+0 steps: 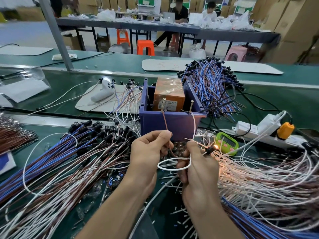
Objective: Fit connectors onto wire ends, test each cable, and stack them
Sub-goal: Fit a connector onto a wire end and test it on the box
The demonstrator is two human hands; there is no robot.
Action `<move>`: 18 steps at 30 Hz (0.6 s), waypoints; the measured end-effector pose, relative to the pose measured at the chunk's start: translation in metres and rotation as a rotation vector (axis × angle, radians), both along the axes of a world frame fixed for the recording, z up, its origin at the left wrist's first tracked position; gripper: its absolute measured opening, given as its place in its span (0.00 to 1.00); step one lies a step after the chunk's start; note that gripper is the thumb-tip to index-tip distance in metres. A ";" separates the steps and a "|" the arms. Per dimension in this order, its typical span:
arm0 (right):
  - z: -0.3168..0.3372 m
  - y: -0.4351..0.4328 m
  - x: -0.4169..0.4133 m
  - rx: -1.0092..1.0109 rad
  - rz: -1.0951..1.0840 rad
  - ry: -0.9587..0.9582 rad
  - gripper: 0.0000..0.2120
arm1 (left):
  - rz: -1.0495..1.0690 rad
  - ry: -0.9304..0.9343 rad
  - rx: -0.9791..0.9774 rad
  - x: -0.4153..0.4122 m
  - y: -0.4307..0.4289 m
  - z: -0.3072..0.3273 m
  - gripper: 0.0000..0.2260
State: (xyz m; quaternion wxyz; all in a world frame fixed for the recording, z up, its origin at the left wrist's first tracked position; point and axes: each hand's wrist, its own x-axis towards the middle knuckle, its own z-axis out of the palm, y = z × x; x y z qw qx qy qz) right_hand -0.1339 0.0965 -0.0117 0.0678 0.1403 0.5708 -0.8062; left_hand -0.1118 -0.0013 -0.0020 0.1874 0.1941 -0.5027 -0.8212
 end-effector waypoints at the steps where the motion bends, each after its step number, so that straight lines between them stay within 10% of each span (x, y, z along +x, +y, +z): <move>1: 0.000 0.000 0.000 -0.009 -0.005 0.004 0.16 | -0.001 0.001 0.004 0.000 0.000 0.000 0.13; 13: 0.005 -0.002 0.011 -0.060 -0.035 0.166 0.23 | 0.015 0.011 0.009 0.003 -0.001 0.002 0.11; 18: 0.003 0.006 0.017 0.262 0.118 0.387 0.21 | 0.034 0.013 -0.094 0.008 -0.005 0.003 0.07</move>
